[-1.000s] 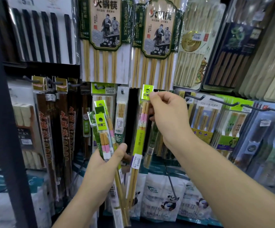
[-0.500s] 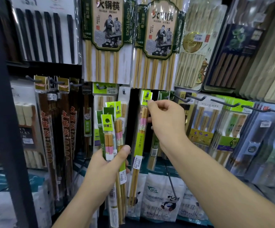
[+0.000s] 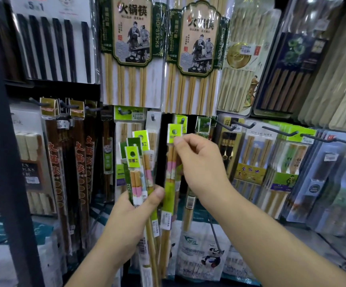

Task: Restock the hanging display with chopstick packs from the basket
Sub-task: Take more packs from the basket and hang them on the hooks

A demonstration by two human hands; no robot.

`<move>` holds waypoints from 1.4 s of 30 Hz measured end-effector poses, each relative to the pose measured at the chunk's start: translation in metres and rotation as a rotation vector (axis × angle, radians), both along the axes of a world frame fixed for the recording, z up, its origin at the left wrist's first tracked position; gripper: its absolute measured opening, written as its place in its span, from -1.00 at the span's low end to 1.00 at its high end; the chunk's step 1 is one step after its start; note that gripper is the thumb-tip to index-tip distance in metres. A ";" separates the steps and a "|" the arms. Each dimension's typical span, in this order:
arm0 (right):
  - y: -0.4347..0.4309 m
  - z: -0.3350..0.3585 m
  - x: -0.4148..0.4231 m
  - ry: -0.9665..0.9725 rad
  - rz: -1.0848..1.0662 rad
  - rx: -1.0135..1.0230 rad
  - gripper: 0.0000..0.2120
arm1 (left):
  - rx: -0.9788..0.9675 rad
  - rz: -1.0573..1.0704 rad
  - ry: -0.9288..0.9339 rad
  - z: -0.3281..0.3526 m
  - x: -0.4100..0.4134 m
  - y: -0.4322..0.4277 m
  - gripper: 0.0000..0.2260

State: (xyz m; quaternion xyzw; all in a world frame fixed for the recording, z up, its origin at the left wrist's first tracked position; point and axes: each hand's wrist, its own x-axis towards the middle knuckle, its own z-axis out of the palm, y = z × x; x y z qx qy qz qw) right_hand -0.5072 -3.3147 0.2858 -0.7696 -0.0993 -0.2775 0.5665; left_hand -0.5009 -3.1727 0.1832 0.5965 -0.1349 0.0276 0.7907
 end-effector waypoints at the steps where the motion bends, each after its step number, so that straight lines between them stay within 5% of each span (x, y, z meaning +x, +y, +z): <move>1: -0.002 0.004 0.002 -0.004 -0.006 0.040 -0.67 | 0.018 0.018 -0.012 -0.001 0.002 0.001 -0.67; 14: -0.005 0.016 0.020 -0.027 -0.124 0.018 -0.45 | 0.009 -0.021 -0.045 -0.004 0.007 0.005 -0.73; 20: -0.008 0.010 0.025 0.028 -0.172 0.010 -0.56 | 0.041 -0.020 -0.054 -0.006 0.009 0.008 -0.80; 27: -0.007 -0.006 0.012 -0.037 -0.250 0.051 -0.84 | 0.091 0.046 -0.107 -0.008 0.012 0.008 -0.56; 32: 0.005 -0.011 0.008 -0.025 -0.062 -0.100 -0.85 | 0.083 0.045 -0.137 -0.005 0.008 0.005 -0.78; 36: 0.012 -0.012 0.006 -0.005 0.013 -0.204 -0.70 | 0.028 0.015 -0.133 0.000 0.002 0.002 -0.70; 42: 0.014 -0.014 0.003 0.143 0.098 -0.116 -0.59 | -0.045 -0.005 -0.150 0.003 0.000 0.000 -0.77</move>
